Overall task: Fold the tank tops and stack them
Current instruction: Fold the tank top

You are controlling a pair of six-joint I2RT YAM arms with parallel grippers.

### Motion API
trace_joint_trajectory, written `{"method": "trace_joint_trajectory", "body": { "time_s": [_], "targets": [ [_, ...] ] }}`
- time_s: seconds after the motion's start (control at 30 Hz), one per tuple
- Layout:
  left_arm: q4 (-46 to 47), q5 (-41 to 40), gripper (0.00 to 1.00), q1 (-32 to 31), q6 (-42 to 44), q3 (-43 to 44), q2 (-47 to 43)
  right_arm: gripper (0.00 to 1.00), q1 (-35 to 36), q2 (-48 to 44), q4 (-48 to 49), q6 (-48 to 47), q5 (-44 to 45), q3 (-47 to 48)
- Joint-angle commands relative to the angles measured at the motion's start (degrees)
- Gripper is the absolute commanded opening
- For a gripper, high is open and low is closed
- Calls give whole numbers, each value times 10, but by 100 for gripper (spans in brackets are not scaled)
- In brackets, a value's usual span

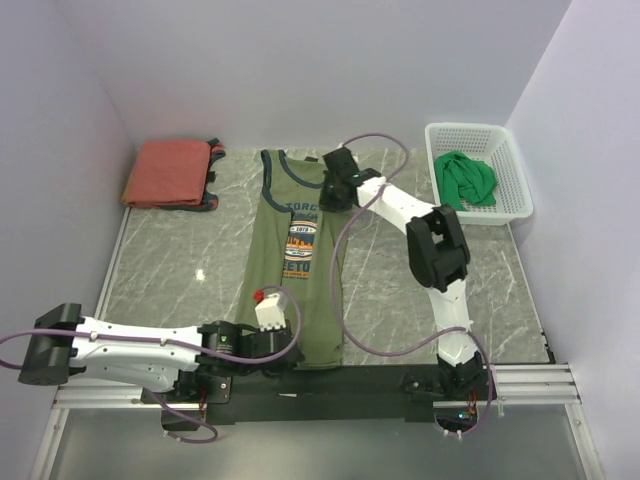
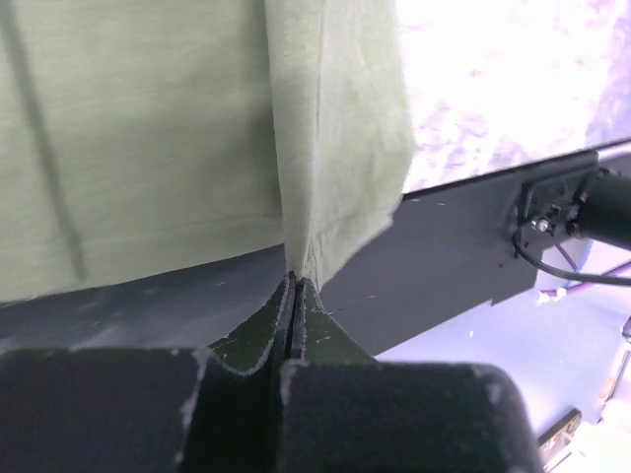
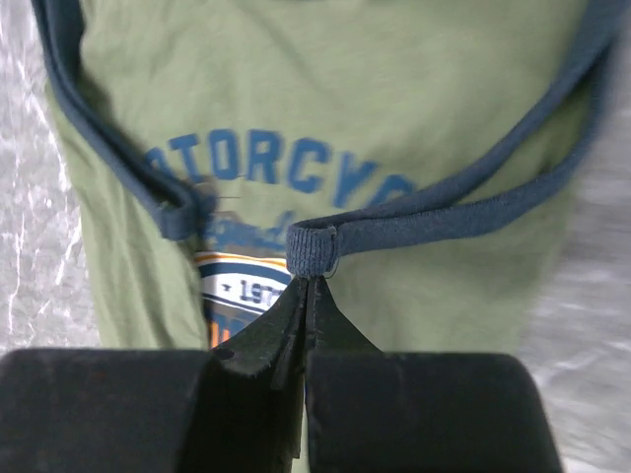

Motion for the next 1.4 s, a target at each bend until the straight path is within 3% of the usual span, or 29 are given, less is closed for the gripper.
{"method": "trace_joint_trajectory", "body": {
  "time_s": [0.0,0.2,0.53,0.63,0.67,0.73,0.8,0.87,0.97,1.0,1.1,1.17,1.2,1.37],
  "targets": [
    [-54,-8,1,0,-49,-15,-34,0,21,30,-32,11,25,71],
    [-91,-3,1,0,-65,-26,-32,0,38,72,-54,11,32,124],
    [-148,-21,1,0,-102,-34,-25,0,39,73,-32,11,36,111],
    [-153,-22,4,0,-97,-30,-29,15,39,64,-21,10,27,104],
    [-155,-23,12,0,-95,-28,-31,26,39,55,-14,8,25,96],
    [-165,-33,25,0,-90,-16,-36,37,38,43,-7,5,18,86],
    [-190,-42,45,0,-87,3,-43,48,39,14,4,0,16,67],
    [-207,-60,48,0,-78,20,-52,53,39,-16,7,-3,24,47],
    [-167,-70,47,0,-16,48,-66,54,38,-55,-5,-8,59,24],
    [-109,-67,47,0,9,56,-60,54,35,-65,-13,-7,68,15],
    [-59,-64,47,7,90,100,7,54,12,-91,-10,-1,93,-25],
    [-52,-63,41,22,141,136,56,49,-5,-88,-11,2,77,-43],
    [-48,-57,30,27,153,164,99,49,-12,-84,-18,3,74,-43],
    [26,-1,18,73,217,190,184,48,-32,-38,-14,-10,56,-40]
  ]
}}
